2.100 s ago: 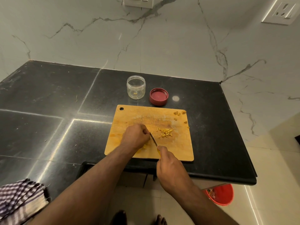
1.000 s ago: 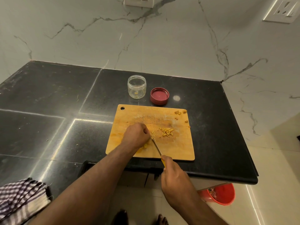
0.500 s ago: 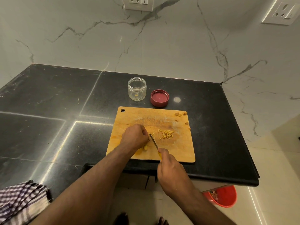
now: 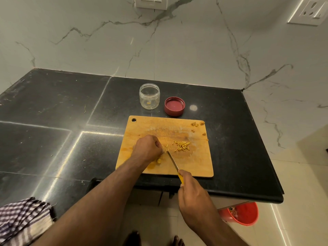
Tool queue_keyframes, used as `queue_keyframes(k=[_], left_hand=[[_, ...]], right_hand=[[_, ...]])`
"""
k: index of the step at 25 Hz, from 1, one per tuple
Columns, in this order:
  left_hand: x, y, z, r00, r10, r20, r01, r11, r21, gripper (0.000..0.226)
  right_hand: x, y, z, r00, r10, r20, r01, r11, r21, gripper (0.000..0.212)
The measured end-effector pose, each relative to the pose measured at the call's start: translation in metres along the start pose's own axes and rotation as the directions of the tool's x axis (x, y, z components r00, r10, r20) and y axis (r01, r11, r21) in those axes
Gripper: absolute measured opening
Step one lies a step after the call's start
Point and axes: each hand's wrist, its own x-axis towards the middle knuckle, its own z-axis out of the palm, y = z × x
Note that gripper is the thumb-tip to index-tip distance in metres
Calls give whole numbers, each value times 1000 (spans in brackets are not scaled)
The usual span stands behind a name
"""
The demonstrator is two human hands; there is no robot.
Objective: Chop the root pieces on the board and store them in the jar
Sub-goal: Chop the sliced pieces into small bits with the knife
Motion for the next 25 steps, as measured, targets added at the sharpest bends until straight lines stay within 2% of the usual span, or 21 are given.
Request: queue_keyframes(k=[4, 12, 16, 22, 25], left_hand=[[0, 0, 1, 1000, -16, -5, 16, 1000, 8, 4], [-1, 1, 1, 999, -46, -18, 47, 999, 9, 9], [-1, 3, -1, 999, -47, -13, 48, 999, 15, 8], [-7, 7, -2, 1000, 2, -24, -1, 999, 44, 7], [-12, 2, -8, 998, 24, -54, -27, 998, -58, 9]], right_hand=[[15, -8, -6, 999, 37, 1, -37, 998, 54, 42], [29, -12, -4, 998, 16, 56, -16, 1000, -5, 42], [16, -6, -8, 996, 33, 82, -35, 999, 21, 39], [3, 0, -15, 995, 100, 17, -102, 987, 122, 40], [4, 0, -19, 995, 96, 1, -95, 987, 129, 39]])
